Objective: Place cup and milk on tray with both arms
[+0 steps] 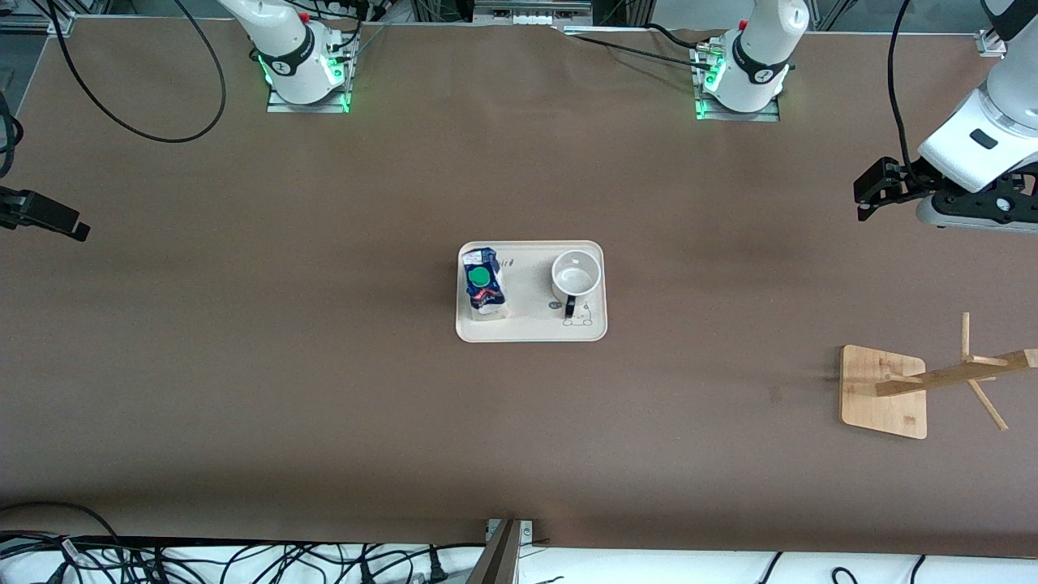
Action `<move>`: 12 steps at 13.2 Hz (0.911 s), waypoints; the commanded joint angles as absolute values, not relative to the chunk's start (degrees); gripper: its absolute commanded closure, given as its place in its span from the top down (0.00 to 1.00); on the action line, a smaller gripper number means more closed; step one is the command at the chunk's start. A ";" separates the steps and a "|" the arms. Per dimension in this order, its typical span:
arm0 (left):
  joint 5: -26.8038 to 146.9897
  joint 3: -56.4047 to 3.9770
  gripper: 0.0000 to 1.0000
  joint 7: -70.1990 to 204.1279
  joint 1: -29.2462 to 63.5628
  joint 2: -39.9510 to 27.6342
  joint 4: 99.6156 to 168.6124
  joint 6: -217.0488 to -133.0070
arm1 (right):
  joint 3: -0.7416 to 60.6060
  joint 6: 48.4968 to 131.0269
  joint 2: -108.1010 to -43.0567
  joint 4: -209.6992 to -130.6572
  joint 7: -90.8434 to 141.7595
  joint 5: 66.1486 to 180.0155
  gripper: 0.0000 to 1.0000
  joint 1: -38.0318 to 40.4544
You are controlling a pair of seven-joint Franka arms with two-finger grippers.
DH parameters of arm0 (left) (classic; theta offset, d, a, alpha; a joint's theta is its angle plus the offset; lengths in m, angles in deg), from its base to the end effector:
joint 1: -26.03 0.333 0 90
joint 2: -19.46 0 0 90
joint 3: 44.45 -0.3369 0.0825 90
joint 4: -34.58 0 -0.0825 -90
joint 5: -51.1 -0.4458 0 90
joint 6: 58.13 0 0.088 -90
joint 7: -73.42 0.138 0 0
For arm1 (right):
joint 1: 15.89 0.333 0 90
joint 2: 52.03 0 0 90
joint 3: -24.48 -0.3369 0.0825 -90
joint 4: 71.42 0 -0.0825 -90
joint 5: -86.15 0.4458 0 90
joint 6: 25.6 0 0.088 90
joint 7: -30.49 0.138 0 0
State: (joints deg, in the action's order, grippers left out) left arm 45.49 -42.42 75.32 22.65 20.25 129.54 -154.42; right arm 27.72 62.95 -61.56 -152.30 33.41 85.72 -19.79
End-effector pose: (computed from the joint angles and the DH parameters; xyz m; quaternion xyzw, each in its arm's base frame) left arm 0.6200 -0.0463 0.5868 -0.9963 0.0681 -0.0200 0.0484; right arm 0.6620 -0.0810 0.5903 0.9960 -0.0874 -0.0164 0.0078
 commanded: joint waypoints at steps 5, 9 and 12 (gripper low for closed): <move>48.90 -43.22 1.00 75.44 22.43 19.55 127.74 -151.64 | 27.03 62.47 -61.08 -152.72 31.02 85.62 1.00 -19.75; 48.47 -43.05 1.00 73.87 22.43 19.64 127.66 -150.42 | 26.86 62.38 -61.08 -152.72 30.93 85.53 1.00 -19.67; 48.20 -42.69 1.00 72.53 22.25 19.55 127.48 -150.41 | 26.77 62.38 -60.99 -152.72 30.93 85.62 1.00 -19.67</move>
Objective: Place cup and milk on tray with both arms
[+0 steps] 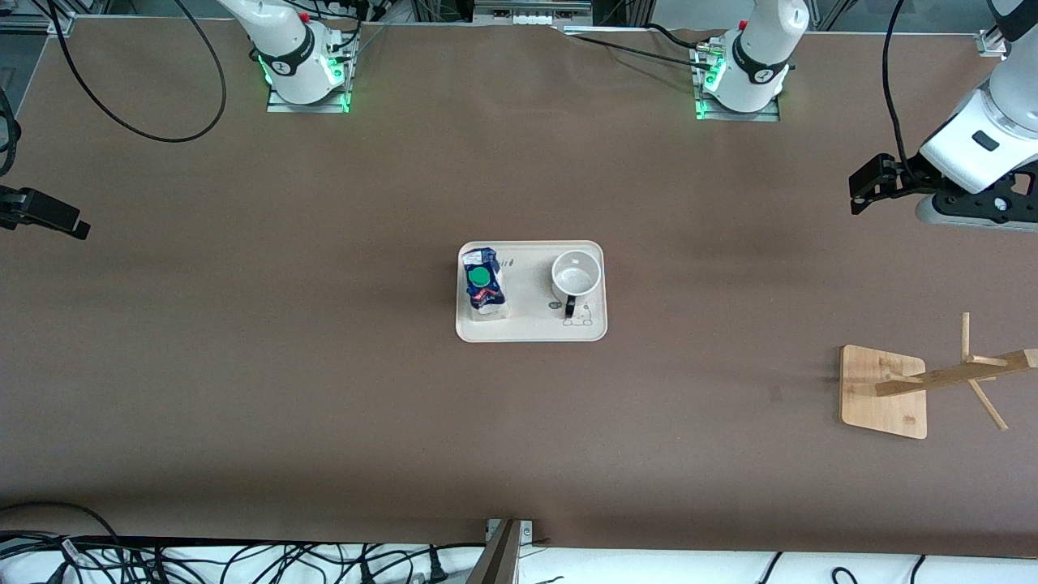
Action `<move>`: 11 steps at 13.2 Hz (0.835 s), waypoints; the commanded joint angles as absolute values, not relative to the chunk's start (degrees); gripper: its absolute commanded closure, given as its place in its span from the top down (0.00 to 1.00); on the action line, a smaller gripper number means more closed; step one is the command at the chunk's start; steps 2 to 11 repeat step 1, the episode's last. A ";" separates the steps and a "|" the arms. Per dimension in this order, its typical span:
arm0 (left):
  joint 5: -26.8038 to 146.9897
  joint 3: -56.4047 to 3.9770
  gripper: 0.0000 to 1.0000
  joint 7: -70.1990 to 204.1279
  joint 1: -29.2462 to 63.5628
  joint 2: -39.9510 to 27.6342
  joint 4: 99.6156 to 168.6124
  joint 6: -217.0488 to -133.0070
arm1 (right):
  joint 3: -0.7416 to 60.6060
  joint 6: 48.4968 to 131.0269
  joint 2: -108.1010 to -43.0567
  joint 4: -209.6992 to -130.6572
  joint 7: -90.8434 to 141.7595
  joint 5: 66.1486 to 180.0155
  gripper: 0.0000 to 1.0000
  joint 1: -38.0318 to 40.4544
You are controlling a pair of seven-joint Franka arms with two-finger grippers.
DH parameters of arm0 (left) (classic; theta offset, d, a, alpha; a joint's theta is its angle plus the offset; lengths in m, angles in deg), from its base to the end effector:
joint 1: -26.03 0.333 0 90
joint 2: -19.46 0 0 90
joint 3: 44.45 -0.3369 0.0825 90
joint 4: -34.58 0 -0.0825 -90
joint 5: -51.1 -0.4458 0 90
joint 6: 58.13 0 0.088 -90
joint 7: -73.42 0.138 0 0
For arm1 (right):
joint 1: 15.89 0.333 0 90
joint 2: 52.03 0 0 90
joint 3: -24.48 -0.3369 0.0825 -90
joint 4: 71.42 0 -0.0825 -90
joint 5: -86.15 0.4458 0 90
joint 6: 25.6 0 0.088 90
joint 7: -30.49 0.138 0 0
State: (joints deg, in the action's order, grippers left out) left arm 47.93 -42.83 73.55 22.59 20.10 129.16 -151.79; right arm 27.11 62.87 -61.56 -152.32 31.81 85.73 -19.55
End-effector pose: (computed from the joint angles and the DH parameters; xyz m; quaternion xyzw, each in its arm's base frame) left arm 0.6147 -0.0472 0.5842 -0.9985 0.0471 0.0012 0.0278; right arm 0.6629 -0.0717 0.5899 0.9976 -0.0661 -0.0173 0.0067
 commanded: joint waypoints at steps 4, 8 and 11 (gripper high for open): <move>48.20 -42.78 1.00 73.15 22.25 19.38 127.22 -150.24 | 26.77 62.30 -60.99 -152.72 30.93 85.62 1.00 -19.58; 48.20 -42.78 1.00 73.15 22.25 19.38 127.22 -150.24 | 26.77 62.30 -60.99 -152.72 30.93 85.62 1.00 -19.58; 48.20 -42.78 1.00 73.15 22.25 19.38 127.22 -150.24 | 26.77 62.30 -60.99 -152.72 30.93 85.62 1.00 -19.58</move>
